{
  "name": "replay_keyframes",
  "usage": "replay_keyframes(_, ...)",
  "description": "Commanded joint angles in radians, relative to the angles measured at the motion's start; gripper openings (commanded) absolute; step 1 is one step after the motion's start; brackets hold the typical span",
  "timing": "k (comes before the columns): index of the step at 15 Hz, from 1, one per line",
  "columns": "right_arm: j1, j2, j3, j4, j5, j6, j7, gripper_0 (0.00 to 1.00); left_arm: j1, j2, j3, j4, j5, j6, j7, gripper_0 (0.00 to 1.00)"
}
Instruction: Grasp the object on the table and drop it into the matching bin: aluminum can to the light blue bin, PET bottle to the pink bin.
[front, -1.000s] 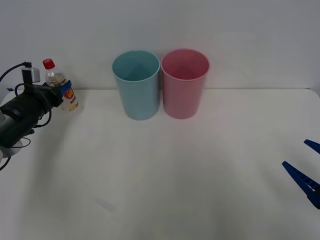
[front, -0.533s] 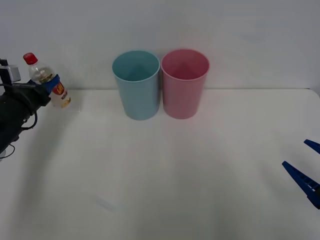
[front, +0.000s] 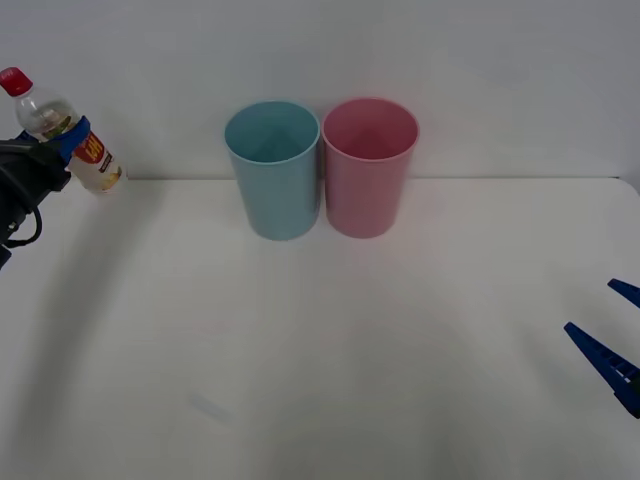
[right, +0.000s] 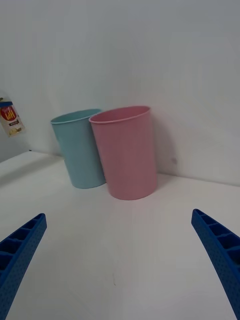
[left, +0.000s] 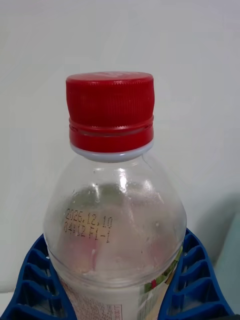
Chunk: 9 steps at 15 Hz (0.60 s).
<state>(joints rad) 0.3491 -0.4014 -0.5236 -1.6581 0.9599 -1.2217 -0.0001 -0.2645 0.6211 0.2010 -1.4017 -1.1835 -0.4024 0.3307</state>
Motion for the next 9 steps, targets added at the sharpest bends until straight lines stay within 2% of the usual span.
replay_keyframes(1, 0.0, 0.0, 0.0, 0.0, 0.0, 0.0, 0.0, 1.0, 0.008, 0.048, -0.012, -0.049, -0.016, -0.006, 0.074, 0.0)
replay_keyframes(4, 0.0, 0.0, 0.0, 0.0, 0.0, 0.0, 0.0, 1.0, -0.009, 0.124, -0.064, -0.086, -0.036, -0.001, 0.177, 0.0)
replay_keyframes(6, 0.0, 0.0, 0.0, 0.0, 0.0, 0.0, 0.0, 1.0, -0.048, 0.152, -0.103, -0.088, -0.036, -0.001, 0.208, 0.0)
replay_keyframes(9, 0.0, 0.0, 0.0, 0.0, 0.0, 0.0, 0.0, 1.0, -0.147, 0.166, -0.181, -0.086, -0.077, 0.001, 0.332, 0.0)
